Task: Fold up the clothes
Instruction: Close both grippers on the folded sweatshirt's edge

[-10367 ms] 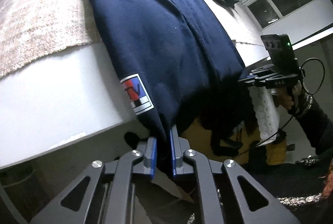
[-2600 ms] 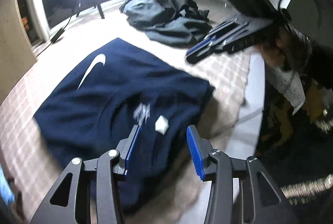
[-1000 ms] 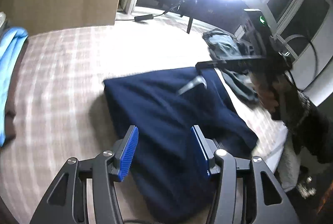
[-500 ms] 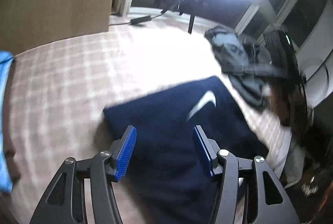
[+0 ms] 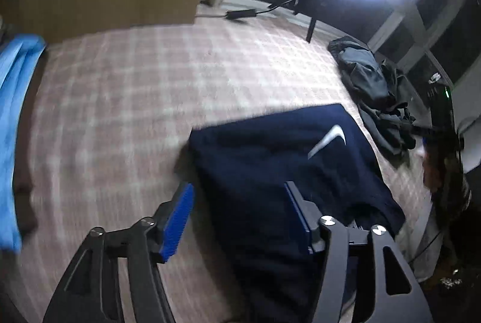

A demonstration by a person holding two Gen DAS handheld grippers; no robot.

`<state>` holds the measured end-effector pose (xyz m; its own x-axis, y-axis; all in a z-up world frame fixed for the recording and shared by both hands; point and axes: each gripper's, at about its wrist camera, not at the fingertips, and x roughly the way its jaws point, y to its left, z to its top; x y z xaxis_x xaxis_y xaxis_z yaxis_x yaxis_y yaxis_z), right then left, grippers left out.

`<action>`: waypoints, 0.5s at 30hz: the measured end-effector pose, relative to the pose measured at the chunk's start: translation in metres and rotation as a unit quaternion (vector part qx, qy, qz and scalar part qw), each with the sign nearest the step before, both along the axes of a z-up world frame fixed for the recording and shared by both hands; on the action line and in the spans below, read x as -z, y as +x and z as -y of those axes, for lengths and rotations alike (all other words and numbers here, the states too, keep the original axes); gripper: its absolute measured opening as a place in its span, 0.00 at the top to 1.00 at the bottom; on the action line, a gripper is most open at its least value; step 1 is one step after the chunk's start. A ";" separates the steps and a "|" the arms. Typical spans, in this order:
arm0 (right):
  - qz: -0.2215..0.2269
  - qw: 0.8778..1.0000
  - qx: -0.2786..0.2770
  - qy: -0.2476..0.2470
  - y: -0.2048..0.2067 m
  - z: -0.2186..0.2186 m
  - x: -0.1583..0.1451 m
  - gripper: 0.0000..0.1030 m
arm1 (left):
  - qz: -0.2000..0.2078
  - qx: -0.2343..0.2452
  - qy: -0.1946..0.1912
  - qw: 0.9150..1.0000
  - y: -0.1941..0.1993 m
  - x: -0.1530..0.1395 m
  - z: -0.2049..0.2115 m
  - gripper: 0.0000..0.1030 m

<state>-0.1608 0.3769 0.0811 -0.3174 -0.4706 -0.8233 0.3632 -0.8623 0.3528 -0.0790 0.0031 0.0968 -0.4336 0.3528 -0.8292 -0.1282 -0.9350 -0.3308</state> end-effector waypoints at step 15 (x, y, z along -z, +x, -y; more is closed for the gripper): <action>0.021 0.999 0.029 -0.038 0.053 -0.005 0.034 0.40 | 0.049 -0.074 0.063 0.994 0.039 0.032 0.005 0.41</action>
